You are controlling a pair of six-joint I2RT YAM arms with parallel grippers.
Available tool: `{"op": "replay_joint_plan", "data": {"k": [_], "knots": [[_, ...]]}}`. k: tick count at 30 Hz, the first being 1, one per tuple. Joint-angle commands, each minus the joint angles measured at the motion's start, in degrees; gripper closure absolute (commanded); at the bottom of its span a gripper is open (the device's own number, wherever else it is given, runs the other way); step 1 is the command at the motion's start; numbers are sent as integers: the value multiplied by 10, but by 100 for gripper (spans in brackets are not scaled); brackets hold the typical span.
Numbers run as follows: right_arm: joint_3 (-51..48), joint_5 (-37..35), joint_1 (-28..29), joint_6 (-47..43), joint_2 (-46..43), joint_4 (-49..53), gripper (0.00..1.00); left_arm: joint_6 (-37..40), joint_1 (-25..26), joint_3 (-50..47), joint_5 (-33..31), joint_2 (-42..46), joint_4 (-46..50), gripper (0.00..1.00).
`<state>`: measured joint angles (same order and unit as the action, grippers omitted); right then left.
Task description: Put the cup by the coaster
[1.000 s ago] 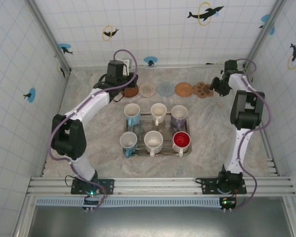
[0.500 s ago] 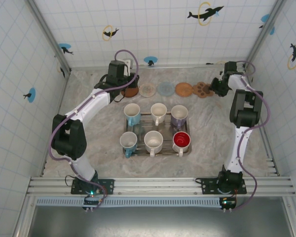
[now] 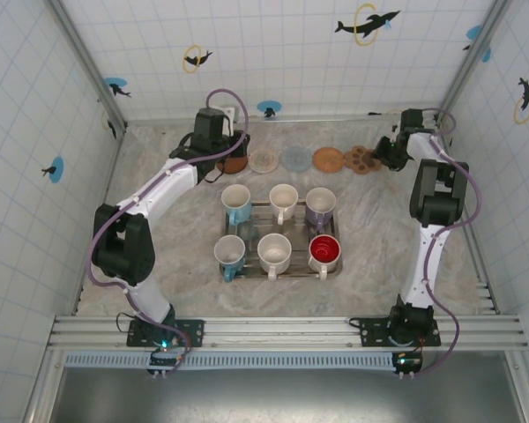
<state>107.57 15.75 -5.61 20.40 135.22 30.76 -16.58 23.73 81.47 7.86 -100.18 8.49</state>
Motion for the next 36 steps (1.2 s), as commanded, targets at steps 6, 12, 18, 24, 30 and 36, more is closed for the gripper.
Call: {"op": "replay_joint_plan", "data": {"k": [6,12,18,24,30,36], "knots": [[29,12,5,9,26,-8,54,-9,8,20,-10,19,7,69],[29,3,3,8,15,-2,52,-8,11,21,-14,24,8,69],[19,-11,4,8,-32,-2,49,-5,14,19,-15,38,15,65],[-8,-37,12,3,-108,-2,49,0,17,1,-23,70,15,58],[-59,-75,37,-6,-188,4,48,9,19,-22,-37,111,23,55],[-156,-135,89,-14,-282,-11,45,0,20,-49,-36,162,-18,51]]}}
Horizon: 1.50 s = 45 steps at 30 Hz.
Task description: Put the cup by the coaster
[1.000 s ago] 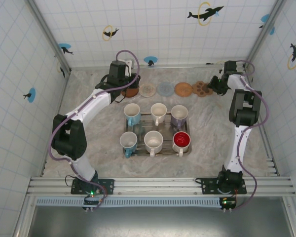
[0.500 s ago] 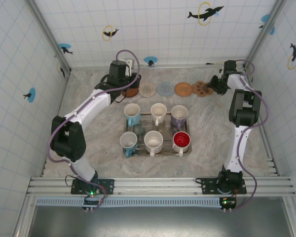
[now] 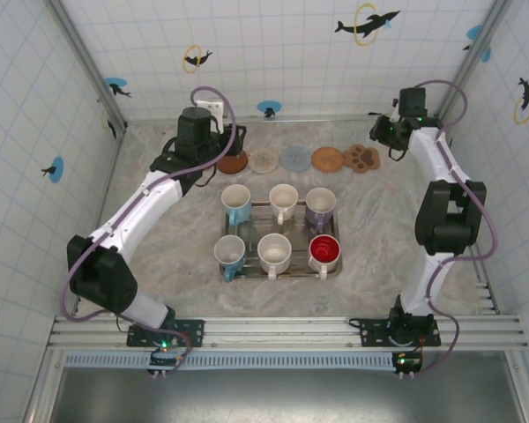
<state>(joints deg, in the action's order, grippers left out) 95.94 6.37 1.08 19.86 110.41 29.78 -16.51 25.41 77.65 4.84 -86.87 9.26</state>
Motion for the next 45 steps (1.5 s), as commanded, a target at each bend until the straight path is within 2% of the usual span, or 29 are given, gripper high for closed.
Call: {"op": "replay_joint_plan", "data": {"k": [1,10,12,17,23,33,45], "knots": [[-53,-47,32,-9,-47,-1,45,-4,4,-16,-4,39,-35,50],[-119,-113,128,-10,-134,-11,37,-29,8,-115,-23,133,-77,45],[-124,-117,144,-5,-147,-15,37,-29,32,-144,-41,155,-86,44],[-130,-164,193,-15,-177,-1,34,-18,50,-209,-87,211,-81,42],[-162,-204,252,-4,-205,9,33,-8,53,-274,-113,267,-91,37],[-235,-265,333,23,-259,69,32,20,54,-311,-141,285,-94,31],[-375,-250,383,108,-341,54,32,21,54,-309,-127,273,-88,31]]}}
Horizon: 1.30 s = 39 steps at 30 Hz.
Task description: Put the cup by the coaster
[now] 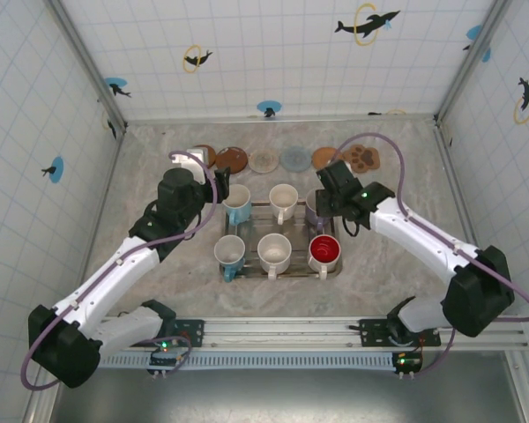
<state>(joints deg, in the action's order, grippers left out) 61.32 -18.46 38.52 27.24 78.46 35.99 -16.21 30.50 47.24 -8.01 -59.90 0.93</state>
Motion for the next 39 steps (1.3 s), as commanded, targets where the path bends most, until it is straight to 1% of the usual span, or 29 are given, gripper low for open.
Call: {"op": "replay_joint_plan", "data": {"k": [1,9,11,15,23,29,31,33,34,39], "knots": [[-34,1,11,37,-23,-7,32,18,3,-7,0,5,-6,31],[-73,33,20,62,-17,-41,32,12,3,-24,27,26,-36,30],[-72,44,19,63,-6,-49,32,10,3,-28,27,28,-40,30],[-52,49,19,56,31,-36,32,10,3,-31,18,27,-38,30],[-52,75,20,62,71,-73,34,9,3,-30,23,24,-44,30],[-42,65,19,62,95,-80,41,11,3,-30,19,17,-47,30],[-38,66,18,62,104,-82,46,12,3,-29,16,12,-45,30],[-35,64,18,63,109,-86,55,14,3,-23,6,9,-36,30],[-36,63,17,64,110,-89,57,14,3,-22,4,9,-33,30],[-34,62,10,62,117,-96,58,13,2,-25,4,14,-34,30]]}}
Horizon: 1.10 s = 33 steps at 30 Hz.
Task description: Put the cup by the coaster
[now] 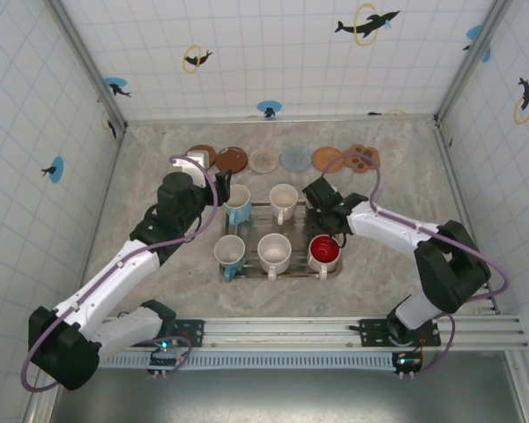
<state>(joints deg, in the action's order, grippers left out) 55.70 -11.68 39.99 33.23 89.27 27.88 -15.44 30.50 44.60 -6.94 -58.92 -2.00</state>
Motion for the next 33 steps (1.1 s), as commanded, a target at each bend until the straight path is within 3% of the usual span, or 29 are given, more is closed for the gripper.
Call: {"op": "replay_joint_plan", "data": {"k": [1,17,29,33], "knots": [[22,-5,-6,3,10,-15,58,4,2,1,-7,4,-5,30],[14,19,-23,10,30,-48,66,0,3,-3,-8,0,-14,29],[41,5,-24,-9,19,-20,100,0,3,-3,-6,0,-16,29],[49,-1,-23,-15,11,-13,100,-1,3,-3,-6,1,-16,29]]}}
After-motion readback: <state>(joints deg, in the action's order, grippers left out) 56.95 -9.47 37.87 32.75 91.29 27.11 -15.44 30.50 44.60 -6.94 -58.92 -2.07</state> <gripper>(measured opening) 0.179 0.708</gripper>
